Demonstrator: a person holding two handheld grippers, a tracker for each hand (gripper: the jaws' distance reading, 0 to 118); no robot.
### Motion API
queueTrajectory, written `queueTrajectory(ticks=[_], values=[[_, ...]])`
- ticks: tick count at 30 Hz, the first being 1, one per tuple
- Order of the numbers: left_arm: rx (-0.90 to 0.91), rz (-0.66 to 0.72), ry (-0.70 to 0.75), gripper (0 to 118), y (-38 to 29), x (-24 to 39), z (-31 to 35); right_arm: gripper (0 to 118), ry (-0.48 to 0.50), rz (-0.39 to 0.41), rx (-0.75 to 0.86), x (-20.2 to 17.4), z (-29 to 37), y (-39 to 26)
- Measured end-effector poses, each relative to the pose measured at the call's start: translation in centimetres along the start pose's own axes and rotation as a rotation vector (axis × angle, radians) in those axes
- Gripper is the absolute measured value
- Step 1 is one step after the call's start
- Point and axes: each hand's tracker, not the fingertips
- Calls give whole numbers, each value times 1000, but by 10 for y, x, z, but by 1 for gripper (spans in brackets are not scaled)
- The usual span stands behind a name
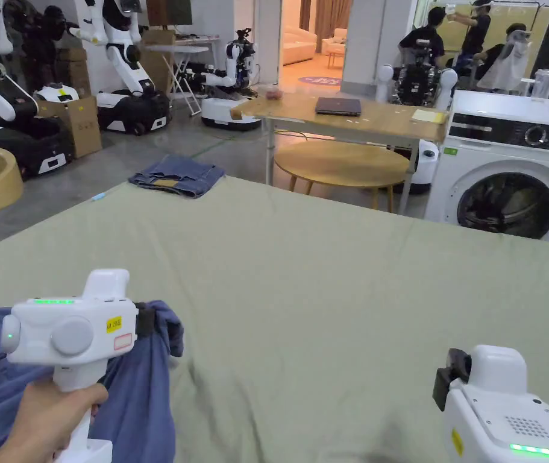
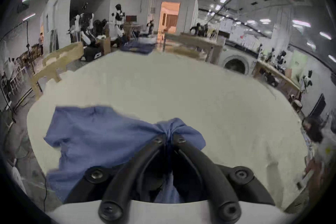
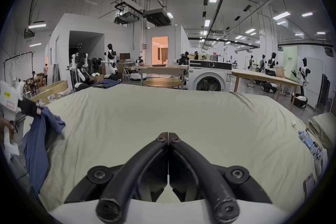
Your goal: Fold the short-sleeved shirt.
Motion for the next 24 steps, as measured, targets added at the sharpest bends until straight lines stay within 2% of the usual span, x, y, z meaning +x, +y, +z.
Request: queueTrajectory(ticks=[4,6,10,18,24], values=[[69,-35,-75,1,49,45,10,0,-25,-9,17,15,10,8],[85,-98,-92,1,66,77,7,0,-46,-5,30,24,17,12],[84,-162,-192,1,84,143,-8,0,-83,-14,46,50,32,16],[50,-301,-433,1,90,313,-36,0,-208,-16,74,112,74,19],[19,-410,-655,1,63,442,-30,0,-331,-18,87,163,116,12]])
